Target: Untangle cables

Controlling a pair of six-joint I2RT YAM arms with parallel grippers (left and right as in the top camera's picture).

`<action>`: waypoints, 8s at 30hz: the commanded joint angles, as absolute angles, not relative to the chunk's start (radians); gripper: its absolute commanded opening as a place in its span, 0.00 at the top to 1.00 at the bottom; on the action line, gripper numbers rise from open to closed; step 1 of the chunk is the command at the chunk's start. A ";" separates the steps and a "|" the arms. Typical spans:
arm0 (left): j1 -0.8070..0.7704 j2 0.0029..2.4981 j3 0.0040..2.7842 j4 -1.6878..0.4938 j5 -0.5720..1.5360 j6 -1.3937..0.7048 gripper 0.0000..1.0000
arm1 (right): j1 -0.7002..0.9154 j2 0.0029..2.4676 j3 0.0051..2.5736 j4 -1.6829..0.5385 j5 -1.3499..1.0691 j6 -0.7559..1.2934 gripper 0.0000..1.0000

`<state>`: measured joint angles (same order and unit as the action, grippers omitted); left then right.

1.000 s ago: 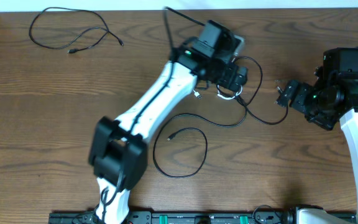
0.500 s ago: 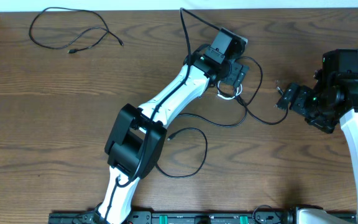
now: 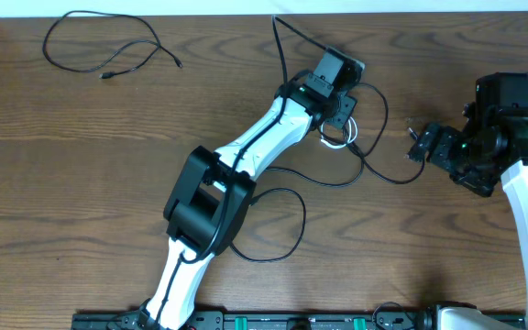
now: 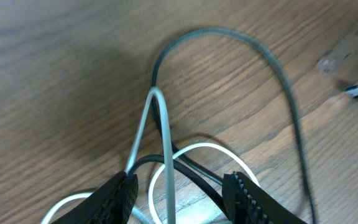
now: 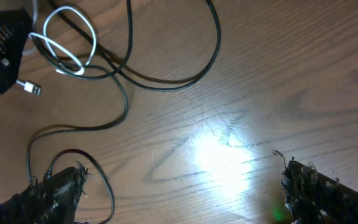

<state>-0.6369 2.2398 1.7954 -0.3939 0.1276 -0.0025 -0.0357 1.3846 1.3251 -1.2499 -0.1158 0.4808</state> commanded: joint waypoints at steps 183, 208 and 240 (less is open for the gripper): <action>-0.305 2.032 1.797 -0.590 0.142 0.259 0.93 | -0.038 1.386 1.331 -1.209 -0.158 0.414 0.01; -0.411 1.586 1.797 -0.440 0.250 0.031 0.93 | -0.038 1.386 1.331 -1.205 -0.157 0.413 0.01; -0.411 1.587 1.797 -0.151 0.138 -0.119 0.92 | -0.038 1.386 1.331 -1.216 -0.165 0.410 0.01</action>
